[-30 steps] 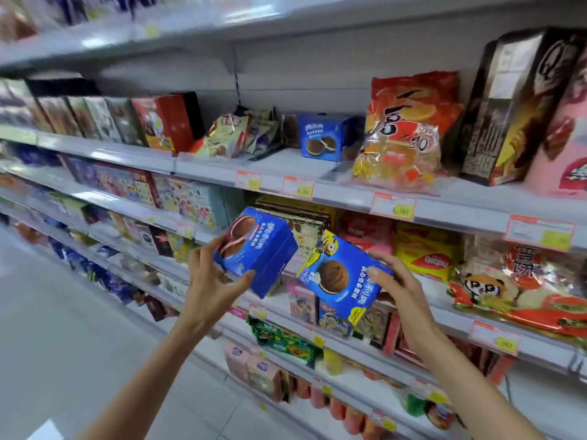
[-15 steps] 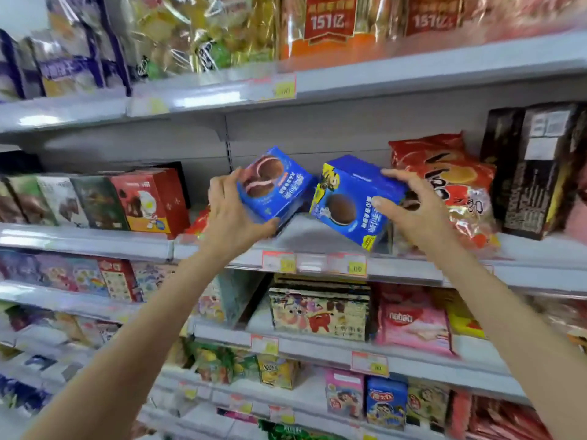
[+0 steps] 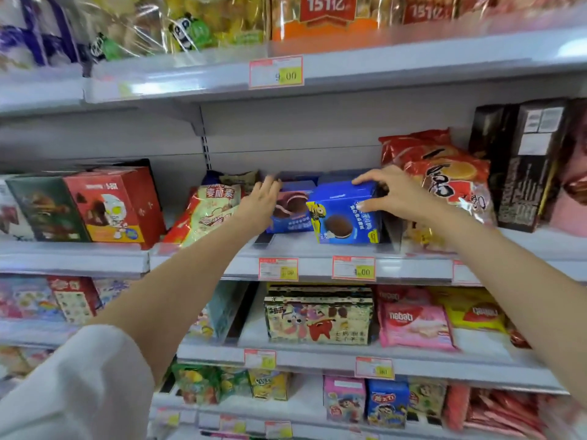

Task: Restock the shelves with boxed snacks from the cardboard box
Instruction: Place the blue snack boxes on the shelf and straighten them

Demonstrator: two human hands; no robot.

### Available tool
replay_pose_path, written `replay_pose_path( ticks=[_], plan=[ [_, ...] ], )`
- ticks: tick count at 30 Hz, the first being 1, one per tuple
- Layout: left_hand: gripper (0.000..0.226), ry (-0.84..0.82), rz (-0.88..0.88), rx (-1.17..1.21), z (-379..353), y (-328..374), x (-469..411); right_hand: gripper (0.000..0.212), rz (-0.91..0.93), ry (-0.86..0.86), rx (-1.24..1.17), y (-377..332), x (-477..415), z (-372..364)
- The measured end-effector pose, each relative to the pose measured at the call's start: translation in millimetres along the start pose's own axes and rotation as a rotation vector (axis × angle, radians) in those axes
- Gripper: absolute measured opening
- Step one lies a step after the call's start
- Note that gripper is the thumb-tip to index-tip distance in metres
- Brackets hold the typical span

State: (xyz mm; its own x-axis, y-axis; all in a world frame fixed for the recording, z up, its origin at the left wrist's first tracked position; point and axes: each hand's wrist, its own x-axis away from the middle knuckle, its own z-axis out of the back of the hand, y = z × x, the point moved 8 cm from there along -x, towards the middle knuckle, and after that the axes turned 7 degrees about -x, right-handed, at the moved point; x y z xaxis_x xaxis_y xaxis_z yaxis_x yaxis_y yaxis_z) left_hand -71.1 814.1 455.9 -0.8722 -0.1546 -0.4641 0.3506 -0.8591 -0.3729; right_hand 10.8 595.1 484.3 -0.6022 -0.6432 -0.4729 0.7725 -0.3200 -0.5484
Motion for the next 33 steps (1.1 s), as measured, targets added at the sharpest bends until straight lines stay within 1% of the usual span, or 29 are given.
replay_pose_path(
  ticks=[4, 6, 9, 11, 13, 15, 17, 19, 21, 23, 25, 27, 29, 30, 31, 33],
  plan=[
    [0.070, 0.034, 0.066, -0.106, -4, 0, -9, 0.055, -0.071, -0.005, 0.229, 18, -9, -12],
    [0.065, 0.045, 0.107, -0.117, -5, 1, -10, 0.058, -0.092, 0.025, 0.309, 19, -6, -18],
    [0.057, 0.103, 0.125, -0.091, 2, 8, -5, 0.057, -0.007, 0.080, 0.430, 4, 8, -19],
    [0.050, 0.206, 0.133, -0.021, 23, 15, 10, 0.056, 0.059, 0.114, 0.463, -8, 23, -18],
    [0.041, 0.383, 0.121, 0.073, 54, 25, 33, 0.052, 0.131, 0.175, 0.455, -17, 42, -13],
    [0.033, 0.558, 0.047, 0.212, 77, 41, 63, 0.045, 0.231, 0.263, 0.435, -28, 69, -7],
    [0.028, 0.585, -0.124, 0.406, 86, 71, 94, 0.038, 0.290, 0.337, 0.402, -34, 105, -2],
    [0.025, 0.565, -0.274, 0.486, 89, 108, 123, 0.032, 0.300, 0.369, 0.371, -32, 145, -2],
    [0.026, 0.518, -0.393, 0.480, 79, 153, 146, 0.028, 0.244, 0.365, 0.359, -18, 188, -9],
    [0.023, 0.465, -0.474, 0.449, 60, 191, 165, 0.028, 0.177, 0.322, 0.322, 5, 223, -24],
    [0.018, 0.409, -0.535, 0.455, 38, 234, 181, 0.027, 0.030, 0.273, 0.295, 40, 270, -35],
    [0.020, 0.336, -0.587, 0.501, 22, 275, 197, 0.027, -0.123, 0.265, 0.289, 74, 322, -39],
    [0.011, 0.280, -0.634, 0.533, 15, 313, 213, 0.027, -0.288, 0.255, 0.265, 101, 376, -38],
    [0.011, 0.256, -0.653, 0.552, 16, 332, 221, 0.029, -0.359, 0.262, 0.249, 110, 401, -35],
    [0.018, 0.238, -0.682, 0.588, 17, 351, 230, 0.030, -0.412, 0.275, 0.240, 116, 427, -29],
    [0.022, 0.178, -0.765, 0.669, 20, 392, 247, 0.027, -0.498, 0.316, 0.243, 120, 473, -16]
  ],
)
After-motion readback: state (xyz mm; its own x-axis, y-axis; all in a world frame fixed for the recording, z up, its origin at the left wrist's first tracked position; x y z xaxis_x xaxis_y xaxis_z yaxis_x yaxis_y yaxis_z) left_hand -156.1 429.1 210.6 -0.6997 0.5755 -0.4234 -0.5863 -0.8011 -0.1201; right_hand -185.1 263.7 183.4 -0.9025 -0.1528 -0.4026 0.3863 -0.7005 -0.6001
